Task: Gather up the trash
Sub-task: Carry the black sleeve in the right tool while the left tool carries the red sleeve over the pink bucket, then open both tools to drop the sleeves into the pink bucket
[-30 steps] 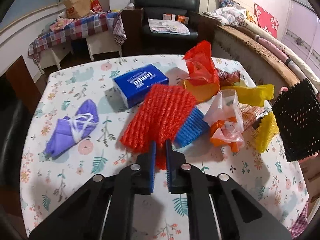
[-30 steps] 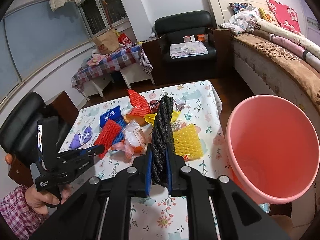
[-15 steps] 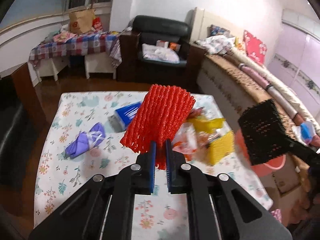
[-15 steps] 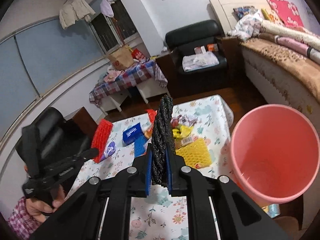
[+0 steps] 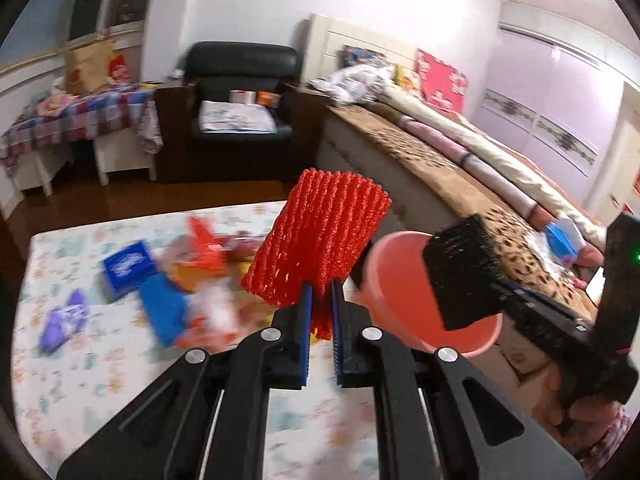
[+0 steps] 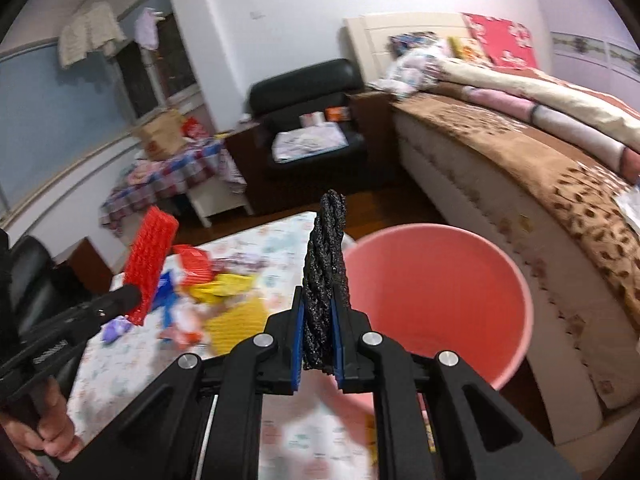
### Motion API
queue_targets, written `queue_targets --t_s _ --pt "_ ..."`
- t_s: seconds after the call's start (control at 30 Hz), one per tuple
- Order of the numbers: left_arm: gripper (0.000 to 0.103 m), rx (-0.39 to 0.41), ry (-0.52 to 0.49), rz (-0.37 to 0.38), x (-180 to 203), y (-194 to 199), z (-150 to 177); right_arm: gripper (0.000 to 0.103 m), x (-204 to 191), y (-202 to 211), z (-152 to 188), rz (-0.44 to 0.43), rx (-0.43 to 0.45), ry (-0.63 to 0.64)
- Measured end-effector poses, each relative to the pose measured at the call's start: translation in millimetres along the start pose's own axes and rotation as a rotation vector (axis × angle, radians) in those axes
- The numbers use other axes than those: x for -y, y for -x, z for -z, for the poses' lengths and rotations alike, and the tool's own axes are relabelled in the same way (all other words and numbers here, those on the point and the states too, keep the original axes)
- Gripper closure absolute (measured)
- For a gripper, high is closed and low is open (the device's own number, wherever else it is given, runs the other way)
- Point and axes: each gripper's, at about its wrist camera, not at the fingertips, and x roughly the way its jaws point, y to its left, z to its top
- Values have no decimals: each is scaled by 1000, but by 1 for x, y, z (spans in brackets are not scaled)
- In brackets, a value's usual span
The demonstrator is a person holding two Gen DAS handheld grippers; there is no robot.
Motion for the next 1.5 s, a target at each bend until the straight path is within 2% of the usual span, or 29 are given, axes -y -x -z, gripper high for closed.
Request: queue_targets --t_s 0.13,0.33,0.53,0.87,0.97,1.03,1.1,1.23,1.27,1.3,1.4,1.5 --pt "95 -8 -55 70 38 -23 -8 92 29 -8 0 47 -15 -30" --pt "95 -64 -99 121 78 -65 -10 92 59 -21 4 77 -37 -64" --pt "95 -121 -127 125 102 -103 -6 92 72 -34 10 91 -63 -67" --pt "95 -206 -143 88 108 -136 4 91 92 -52 15 116 -100 -82" --pt "88 -230 -147 76 108 -141 6 91 93 -55 17 118 -103 -75" --pt "74 -238 -149 73 107 -142 6 91 94 -56 17 116 -105 -76" --pt "66 -231 -147 69 106 -140 5 87 94 -55 18 117 -107 -83" --pt "65 -211 -135 71 104 -133 0 63 98 -51 17 110 -95 -101" --pt "65 -207 -135 72 104 -131 -1 60 98 -49 17 110 -89 -98" --pt "64 -203 -136 71 103 -129 -2 59 97 -48 16 111 -84 -92" --pt "52 -196 -131 78 101 -125 -3 53 96 -44 15 116 -77 -86" --pt "52 -184 -127 83 99 -119 -6 52 95 -40 14 127 -71 -84"
